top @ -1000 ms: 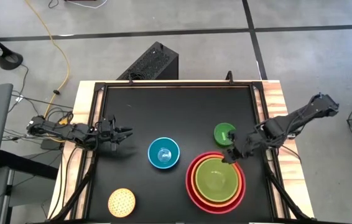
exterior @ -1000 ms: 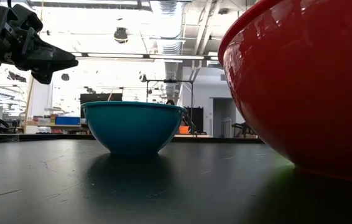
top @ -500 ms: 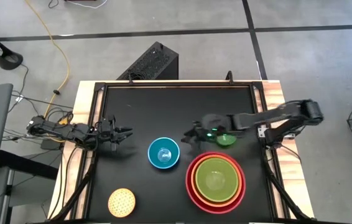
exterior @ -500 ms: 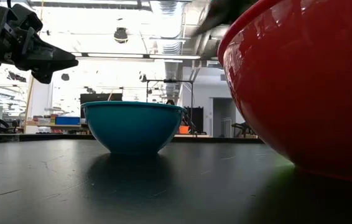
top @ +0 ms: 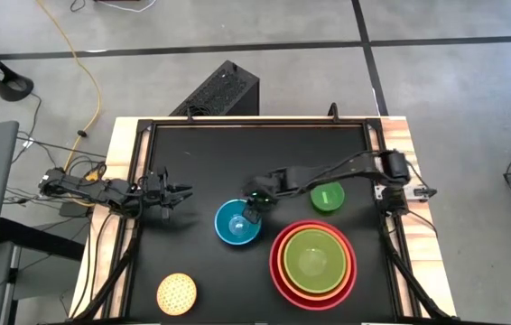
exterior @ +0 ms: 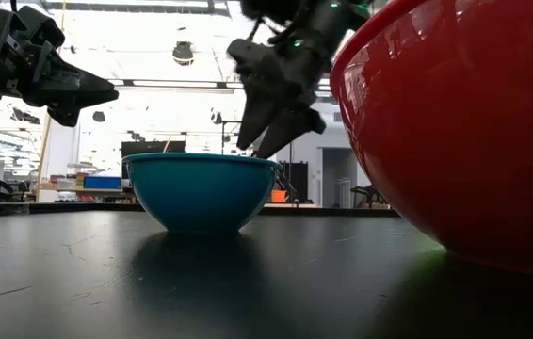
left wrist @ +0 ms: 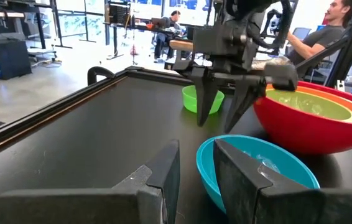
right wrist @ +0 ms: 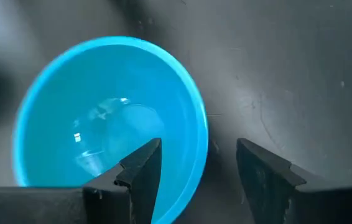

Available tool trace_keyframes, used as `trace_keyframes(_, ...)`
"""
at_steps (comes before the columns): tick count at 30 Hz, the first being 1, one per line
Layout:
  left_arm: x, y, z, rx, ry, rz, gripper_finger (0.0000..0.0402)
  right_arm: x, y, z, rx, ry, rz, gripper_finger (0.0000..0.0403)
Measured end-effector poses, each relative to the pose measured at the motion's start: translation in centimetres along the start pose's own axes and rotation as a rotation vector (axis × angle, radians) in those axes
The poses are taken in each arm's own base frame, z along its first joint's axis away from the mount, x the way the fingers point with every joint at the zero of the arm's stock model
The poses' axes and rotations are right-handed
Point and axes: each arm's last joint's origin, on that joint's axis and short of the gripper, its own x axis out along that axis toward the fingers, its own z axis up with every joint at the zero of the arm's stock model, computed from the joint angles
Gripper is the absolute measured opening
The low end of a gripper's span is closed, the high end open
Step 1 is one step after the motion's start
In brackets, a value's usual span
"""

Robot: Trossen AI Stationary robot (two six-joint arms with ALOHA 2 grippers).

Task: Nest bowls inside each other
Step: Stack the blue bowl on top of the light green bowl

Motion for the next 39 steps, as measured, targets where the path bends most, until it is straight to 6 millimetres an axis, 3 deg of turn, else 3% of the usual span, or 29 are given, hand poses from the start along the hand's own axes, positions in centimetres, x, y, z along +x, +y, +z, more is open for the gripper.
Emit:
trace_keyframes(11,0.0,0.0,0.0,0.000,0.000,0.000,0.0087,3.3,0.4,0.6,-0.030,0.091,-0.073,0.0220)
trace_keyframes(15,0.0,0.0,0.0,0.001,0.000,0.000,0.0087,3.5,0.3,0.6,-0.020,0.096,-0.075,0.0201)
trace_keyframes(19,0.0,0.0,0.0,0.001,0.000,0.000,0.0087,3.5,0.3,0.6,-0.019,0.096,-0.070,0.0149)
trace_keyframes(25,0.0,0.0,0.0,0.000,0.000,0.000,0.0087,3.5,0.5,0.5,-0.014,0.127,-0.003,0.0031)
trace_keyframes(27,0.0,0.0,0.0,0.000,0.000,0.000,0.0087,3.4,0.5,0.6,-0.011,0.121,0.000,0.0014)
trace_keyframes(33,0.0,0.0,0.0,-0.001,0.000,0.000,0.0087,0.7,0.6,1.7,0.006,0.058,0.035,0.0016)
trace_keyframes(39,0.0,0.0,0.0,-0.004,0.000,-0.002,0.0087,-5.0,1.2,2.9,-0.001,-0.051,0.103,0.0012)
